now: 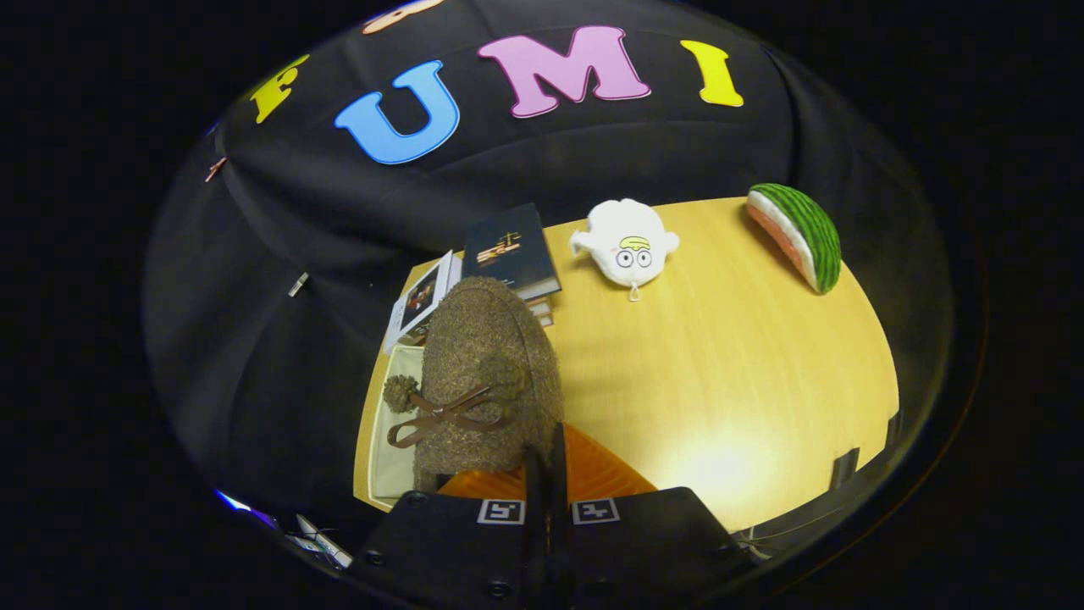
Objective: Open the storage box then place both shoes into the box .Put the left shoe in first, then the right shoe, with the right side of both shoes facing outward in a uniform manner.
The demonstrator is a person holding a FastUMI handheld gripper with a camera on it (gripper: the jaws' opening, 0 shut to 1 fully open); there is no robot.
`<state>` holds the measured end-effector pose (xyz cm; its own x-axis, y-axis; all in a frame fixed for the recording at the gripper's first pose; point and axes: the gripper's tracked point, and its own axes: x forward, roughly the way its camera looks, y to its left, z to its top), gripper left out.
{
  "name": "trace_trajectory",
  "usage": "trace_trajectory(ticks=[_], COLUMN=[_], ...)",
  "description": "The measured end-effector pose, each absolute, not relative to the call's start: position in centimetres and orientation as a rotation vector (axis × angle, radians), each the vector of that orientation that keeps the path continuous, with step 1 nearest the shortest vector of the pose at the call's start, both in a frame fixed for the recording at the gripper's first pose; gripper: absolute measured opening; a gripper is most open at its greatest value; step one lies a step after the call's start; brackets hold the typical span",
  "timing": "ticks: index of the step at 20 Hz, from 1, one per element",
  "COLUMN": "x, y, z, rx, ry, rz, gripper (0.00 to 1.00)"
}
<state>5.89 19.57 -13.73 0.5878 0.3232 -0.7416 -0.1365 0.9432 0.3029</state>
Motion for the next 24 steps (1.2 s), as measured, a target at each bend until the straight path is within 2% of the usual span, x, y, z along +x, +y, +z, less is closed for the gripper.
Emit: trace_trajectory(ticks=[5, 17, 18, 23, 24], x=[7.0, 6.4, 6.2, 5.4, 5.8], y=[25.3, 26.8, 27.5, 28.7, 27.7], z=[-16.4, -22.1, -22.0, -17.1, -16.1], rx=[0.209, 0.073, 0.101, 0.149, 0.123], ry=[0.907, 0.945, 0.953, 0.87, 0.832], rz=[0.268, 0.212, 0.232, 0.352, 0.352], gripper=[0.06, 0.08, 0.12, 1.0, 0.99])
